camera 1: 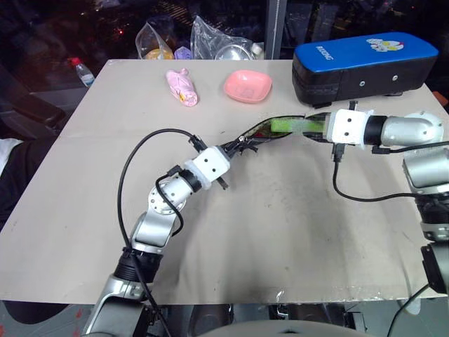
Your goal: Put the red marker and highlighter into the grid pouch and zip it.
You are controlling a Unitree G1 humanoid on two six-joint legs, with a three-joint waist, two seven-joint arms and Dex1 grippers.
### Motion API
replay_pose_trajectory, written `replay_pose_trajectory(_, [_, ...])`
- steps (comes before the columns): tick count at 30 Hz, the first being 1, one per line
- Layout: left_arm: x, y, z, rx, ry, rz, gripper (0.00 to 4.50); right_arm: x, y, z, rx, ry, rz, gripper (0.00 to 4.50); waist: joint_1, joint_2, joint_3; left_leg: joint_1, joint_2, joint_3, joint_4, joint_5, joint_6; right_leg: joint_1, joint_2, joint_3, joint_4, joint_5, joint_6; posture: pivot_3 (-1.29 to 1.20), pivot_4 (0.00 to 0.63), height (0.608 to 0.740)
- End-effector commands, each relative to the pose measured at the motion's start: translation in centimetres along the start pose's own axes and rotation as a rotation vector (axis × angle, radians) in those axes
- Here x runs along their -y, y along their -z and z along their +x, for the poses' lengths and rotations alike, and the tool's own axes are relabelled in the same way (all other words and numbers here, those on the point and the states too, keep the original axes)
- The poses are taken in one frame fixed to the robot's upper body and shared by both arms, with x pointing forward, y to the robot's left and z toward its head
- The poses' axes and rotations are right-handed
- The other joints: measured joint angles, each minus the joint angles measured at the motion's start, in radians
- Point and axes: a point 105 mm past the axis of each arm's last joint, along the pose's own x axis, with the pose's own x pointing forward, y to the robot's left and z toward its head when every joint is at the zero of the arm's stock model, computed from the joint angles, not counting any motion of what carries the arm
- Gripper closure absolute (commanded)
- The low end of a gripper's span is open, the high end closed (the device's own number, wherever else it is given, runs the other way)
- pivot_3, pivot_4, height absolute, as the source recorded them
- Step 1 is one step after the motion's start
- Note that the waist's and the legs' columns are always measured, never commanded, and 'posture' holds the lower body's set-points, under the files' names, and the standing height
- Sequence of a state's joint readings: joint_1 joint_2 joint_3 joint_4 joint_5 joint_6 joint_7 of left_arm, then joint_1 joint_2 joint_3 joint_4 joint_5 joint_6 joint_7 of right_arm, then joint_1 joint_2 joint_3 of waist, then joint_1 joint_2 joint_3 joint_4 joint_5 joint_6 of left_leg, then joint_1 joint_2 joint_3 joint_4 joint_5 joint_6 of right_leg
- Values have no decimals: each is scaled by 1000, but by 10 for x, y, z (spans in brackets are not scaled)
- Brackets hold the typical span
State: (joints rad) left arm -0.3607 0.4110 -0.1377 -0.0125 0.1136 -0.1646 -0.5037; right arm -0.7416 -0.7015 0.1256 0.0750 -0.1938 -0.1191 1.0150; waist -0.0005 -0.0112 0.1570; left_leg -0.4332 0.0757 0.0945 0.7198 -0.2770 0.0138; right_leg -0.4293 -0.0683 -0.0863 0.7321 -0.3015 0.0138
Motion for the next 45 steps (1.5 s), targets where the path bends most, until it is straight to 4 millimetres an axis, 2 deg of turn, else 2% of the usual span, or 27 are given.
replay_pose_trajectory(1, [0, -13, 8, 79, 23, 16, 4500, 6, -9, 1, -53, 30, -169, 3773, 0, 0, 0, 0, 0, 0, 0, 0, 0, 0, 0, 0, 0, 0, 0, 0, 150, 686])
replay_pose_trajectory(6, [4, -15, 15, 102, 44, 11, 4500, 1, -5, 11, -103, -15, -332, 3773, 1, 0, 0, 0, 0, 1, 0, 0, 0, 0, 0, 1, 0, 0, 0, 0, 150, 686])
replay_pose_trajectory(11, [15, -20, 21, 130, 78, 12, 4500, -1, -16, 30, -84, -33, -407, 3773, -2, 0, 0, 0, 0, 1, 0, 0, 0, 0, 0, 1, 0, 0, 0, 0, 150, 686])
replay_pose_trajectory(15, [18, -23, 24, 142, 70, -2, 4500, -8, -23, 45, -57, -40, -364, 3773, -2, 0, 0, 0, 0, 1, 0, 0, 0, 0, 0, 1, 0, 0, 0, 0, 150, 686])
replay_pose_trajectory(17, [19, -23, 25, 142, 66, -11, 4500, -18, -24, 51, -32, -85, -258, 3773, -2, 0, 0, 0, 0, 1, 1, 0, 0, 0, 0, 1, 0, 0, 0, 0, 150, 686])
replay_pose_trajectory(18, [19, -23, 24, 139, 63, -16, 4500, -23, -27, 53, -10, -110, -198, 2770, -2, 0, 0, 0, 0, 1, 1, 0, 0, 0, 0, 1, 0, 0, 0, 0, 150, 686])
replay_pose_trajectory(19, [18, -21, 24, 133, 57, -20, 4500, -21, -29, 53, 3, -105, -190, 2723, -2, 0, 0, 0, 0, 1, 1, 0, 0, 0, 0, 1, 0, 0, 0, 0, 150, 686])
replay_pose_trajectory(20, [17, -20, 23, 126, 52, -23, 4500, -17, -31, 52, 8, -92, -198, 2454, -2, 0, 0, 0, 0, 1, 1, 0, 0, 0, 0, 1, 0, 0, 0, 0, 150, 686])
replay_pose_trajectory(21, [16, -17, 22, 117, 42, -27, 4500, -10, -33, 49, 17, -65, -207, 1848, -2, 0, 0, 0, 0, 1, 1, 0, 0, 0, 0, 1, 0, 0, 0, 0, 150, 686])
replay_pose_trajectory(22, [14, -16, 21, 111, 36, -30, 4500, -6, -34, 47, 23, -49, -211, 1435, 0, 0, 0, 0, 0, 1, 1, 0, 0, 0, 0, 1, 0, 0, 0, 0, 150, 686])
replay_pose_trajectory(24, [12, -11, 19, 95, 19, -40, 4500, 13, -32, 32, 28, 19, -173, 417, 1, 0, 0, 0, 0, 1, 1, 0, 0, 0, 0, 0, 0, 0, 0, 0, 150, 686])
replay_pose_trajectory(25, [11, -9, 18, 89, 14, -44, 4500, 20, -32, 25, 36, 44, -148, 46, 4, 0, 0, -1, 0, 1, 1, 0, 0, 0, 0, 0, 0, 0, 0, 0, 150, 686])
replay_pose_trajectory(27, [12, -7, 16, 81, 9, -52, 4500, 37, -31, 4, 44, 115, -57, 46, 8, 0, 0, 0, 0, 1, 1, 0, 0, 0, 0, 0, 0, 0, 0, 0, 150, 686])
replay_pose_trajectory(30, [13, -5, 13, 77, 9, -62, 4500, 45, -33, -21, 74, 156, 117, 46, 13, 0, 0, 0, 0, 1, 1, 0, 0, 0, 0, 0, 0, 0, 0, 0, 150, 686])
replay_pose_trajectory(32, [13, -5, 12, 77, 10, -66, 4500, 38, -34, -30, 93, 151, 252, 46, 13, 0, 0, 0, 0, 0, 1, 0, 0, 0, 0, 0, 0, 0, 0, 0, 150, 686])
replay_pose_trajectory(34, [14, -5, 12, 78, 14, -72, 4500, 23, -36, -35, 118, 128, 403, 46, 13, 0, 0, 0, 0, -1, 1, 0, 0, 0, 0, 0, 0, 0, 0, 0, 150, 686])
replay_pose_trajectory(37, [15, -6, 14, 87, 21, -86, 4500, -14, -34, -38, 105, 53, 702, 46, 14, 0, 0, 0, 0, -6, 1, 0, 0, 1, 0, -1, 0, 0, 0, 0, 150, 686])
replay_pose_trajectory(40, [19, -8, 15, 98, 37, -103, 4500, -55, -30, -29, 40, -12, 940, 46, 13, 0, 0, 0, 0, -7, 1, 0, 1, 1, 0, 0, 0, 0, 0, 0, 150, 686])
replay_pose_trajectory(45, [23, -10, 17, 104, 62, -113, 4500, -85, -32, -8, -8, -33, 1146, 46, 12, 0, 0, 0, -1, -8, 1, 0, 1, 1, 1, 0, 0, 0, 0, 0, 150, 686])
